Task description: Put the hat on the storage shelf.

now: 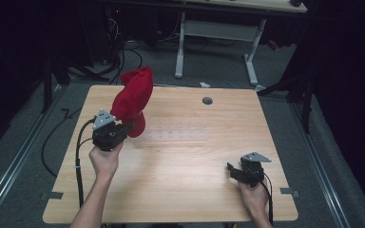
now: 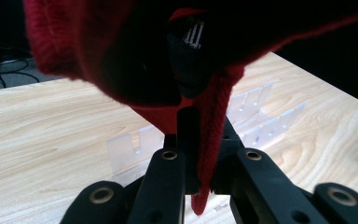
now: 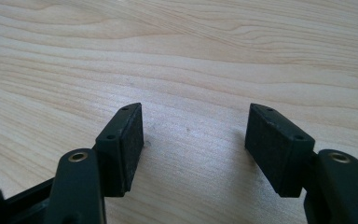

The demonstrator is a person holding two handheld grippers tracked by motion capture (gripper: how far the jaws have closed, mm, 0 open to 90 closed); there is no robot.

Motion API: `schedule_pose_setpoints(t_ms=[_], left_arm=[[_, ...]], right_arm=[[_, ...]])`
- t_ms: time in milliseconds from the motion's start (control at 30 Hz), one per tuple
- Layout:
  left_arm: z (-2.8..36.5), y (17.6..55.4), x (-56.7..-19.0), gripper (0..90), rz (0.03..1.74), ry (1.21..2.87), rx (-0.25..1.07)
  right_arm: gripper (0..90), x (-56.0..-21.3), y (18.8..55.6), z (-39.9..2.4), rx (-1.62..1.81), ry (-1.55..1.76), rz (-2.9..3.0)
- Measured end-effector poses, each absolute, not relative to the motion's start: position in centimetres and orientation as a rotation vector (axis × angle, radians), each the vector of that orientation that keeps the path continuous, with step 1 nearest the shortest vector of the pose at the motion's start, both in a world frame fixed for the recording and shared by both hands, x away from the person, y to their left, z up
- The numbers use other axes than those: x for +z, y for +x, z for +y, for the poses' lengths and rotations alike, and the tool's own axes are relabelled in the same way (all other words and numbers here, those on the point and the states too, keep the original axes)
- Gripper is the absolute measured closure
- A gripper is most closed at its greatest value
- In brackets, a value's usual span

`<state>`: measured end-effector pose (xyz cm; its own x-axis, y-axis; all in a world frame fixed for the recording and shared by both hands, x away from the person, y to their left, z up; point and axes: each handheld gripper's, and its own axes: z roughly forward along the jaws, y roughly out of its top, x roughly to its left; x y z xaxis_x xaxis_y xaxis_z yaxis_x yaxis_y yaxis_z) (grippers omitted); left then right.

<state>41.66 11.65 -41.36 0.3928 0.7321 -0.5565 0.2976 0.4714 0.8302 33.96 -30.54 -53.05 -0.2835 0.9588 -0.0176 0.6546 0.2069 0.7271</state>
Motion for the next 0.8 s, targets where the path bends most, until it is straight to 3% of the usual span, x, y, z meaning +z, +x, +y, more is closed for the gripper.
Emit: schedule_pose_setpoints(t_ms=[800], left_arm=[[11.7, 43.5, -44.0, 85.4, 1.216, 1.118, 0.439]], right_arm=[[37.2, -53.1, 33.9, -30.5, 0.857, 1.486, 2.023]])
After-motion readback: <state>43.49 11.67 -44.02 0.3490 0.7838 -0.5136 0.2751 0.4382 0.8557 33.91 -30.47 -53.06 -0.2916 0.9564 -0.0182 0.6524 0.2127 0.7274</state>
